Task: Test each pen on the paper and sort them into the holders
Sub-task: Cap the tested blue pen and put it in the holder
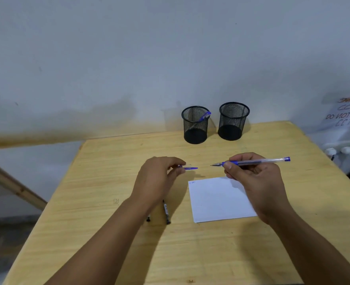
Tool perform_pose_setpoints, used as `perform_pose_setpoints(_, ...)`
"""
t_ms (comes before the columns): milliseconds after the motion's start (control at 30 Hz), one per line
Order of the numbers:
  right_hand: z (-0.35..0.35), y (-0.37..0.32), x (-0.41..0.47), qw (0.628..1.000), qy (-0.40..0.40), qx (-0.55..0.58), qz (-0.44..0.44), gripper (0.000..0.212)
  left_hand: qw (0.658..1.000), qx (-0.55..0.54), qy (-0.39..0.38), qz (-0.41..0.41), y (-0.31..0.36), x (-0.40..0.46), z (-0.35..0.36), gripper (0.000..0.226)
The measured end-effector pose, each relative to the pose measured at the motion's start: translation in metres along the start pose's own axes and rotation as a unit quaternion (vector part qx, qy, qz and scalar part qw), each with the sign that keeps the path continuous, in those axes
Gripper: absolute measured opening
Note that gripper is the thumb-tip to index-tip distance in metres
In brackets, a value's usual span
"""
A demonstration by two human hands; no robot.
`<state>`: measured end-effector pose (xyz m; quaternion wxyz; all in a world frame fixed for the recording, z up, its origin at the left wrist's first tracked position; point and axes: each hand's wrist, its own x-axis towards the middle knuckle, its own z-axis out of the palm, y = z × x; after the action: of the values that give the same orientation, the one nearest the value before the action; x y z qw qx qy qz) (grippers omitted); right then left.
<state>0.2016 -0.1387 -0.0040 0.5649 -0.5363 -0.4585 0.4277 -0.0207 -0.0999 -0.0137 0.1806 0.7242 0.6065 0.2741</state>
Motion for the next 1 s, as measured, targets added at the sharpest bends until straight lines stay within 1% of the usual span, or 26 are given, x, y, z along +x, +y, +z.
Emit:
perform_pose_setpoints(133,0.005,-0.005,-0.002,0.999,-0.029,0.029,-0.006,0.009,0.998,-0.064,0.025,0.004,0.009,-0.016,0.002,0.016)
perform_pose_setpoints(367,0.011,0.000,-0.007,0.999,-0.043,-0.010,-0.015,0.009,0.995,-0.080,0.047,0.028,0.013,-0.026,0.008,0.015)
perform_pose_setpoints(500,0.014,0.002,-0.010,0.999,-0.051,0.000,-0.010,0.008,0.994,-0.091,0.047,0.039,0.017,-0.030,0.011,0.015)
perform_pose_setpoints(700,0.018,0.010,-0.021,1.000,-0.005,-0.009,-0.001,0.008,0.989,-0.092,0.072,0.094,0.023,-0.038,0.019,0.013)
perform_pose_setpoints(800,0.020,0.016,-0.025,0.999,-0.006,-0.033,-0.003,0.008,0.987,-0.068,0.079,0.121,0.021,-0.040,0.026,0.013)
perform_pose_setpoints(933,0.021,0.023,-0.026,0.999,-0.010,-0.031,0.005,0.007,0.986,-0.074,0.090,0.116,0.021,-0.042,0.033,0.013)
perform_pose_setpoints(1000,0.017,0.025,-0.024,1.000,-0.008,-0.016,0.025,0.006,0.987,-0.112,0.078,0.085,0.028,-0.044,0.038,0.011)
